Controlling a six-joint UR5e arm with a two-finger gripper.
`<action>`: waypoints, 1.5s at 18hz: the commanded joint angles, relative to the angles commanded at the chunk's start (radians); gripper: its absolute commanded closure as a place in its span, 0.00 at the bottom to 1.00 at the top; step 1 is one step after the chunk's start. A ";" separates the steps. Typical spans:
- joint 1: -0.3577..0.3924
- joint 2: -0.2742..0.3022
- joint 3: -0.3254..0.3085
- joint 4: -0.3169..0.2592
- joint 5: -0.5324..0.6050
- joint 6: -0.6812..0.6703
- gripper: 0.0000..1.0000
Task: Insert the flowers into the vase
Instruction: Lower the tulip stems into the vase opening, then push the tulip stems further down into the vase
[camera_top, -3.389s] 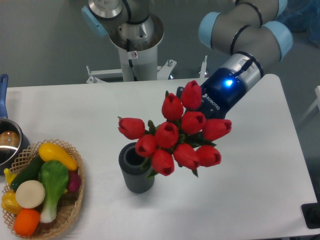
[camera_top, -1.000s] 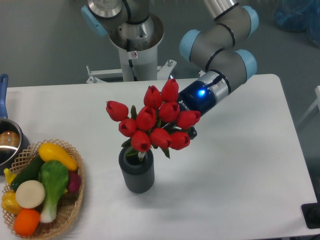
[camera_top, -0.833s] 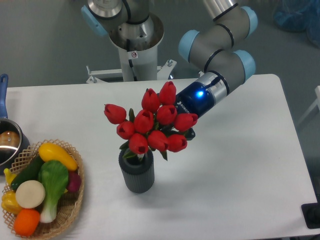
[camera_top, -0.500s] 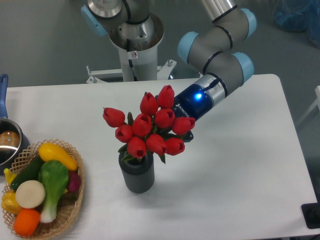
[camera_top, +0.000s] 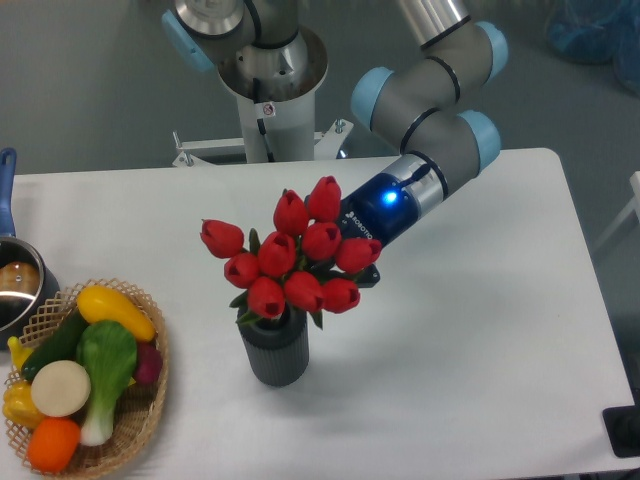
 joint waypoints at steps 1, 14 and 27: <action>0.000 0.000 -0.002 0.000 0.000 0.000 0.82; 0.000 0.011 -0.046 0.000 0.014 0.000 0.82; 0.006 0.002 -0.048 0.000 0.043 0.032 0.82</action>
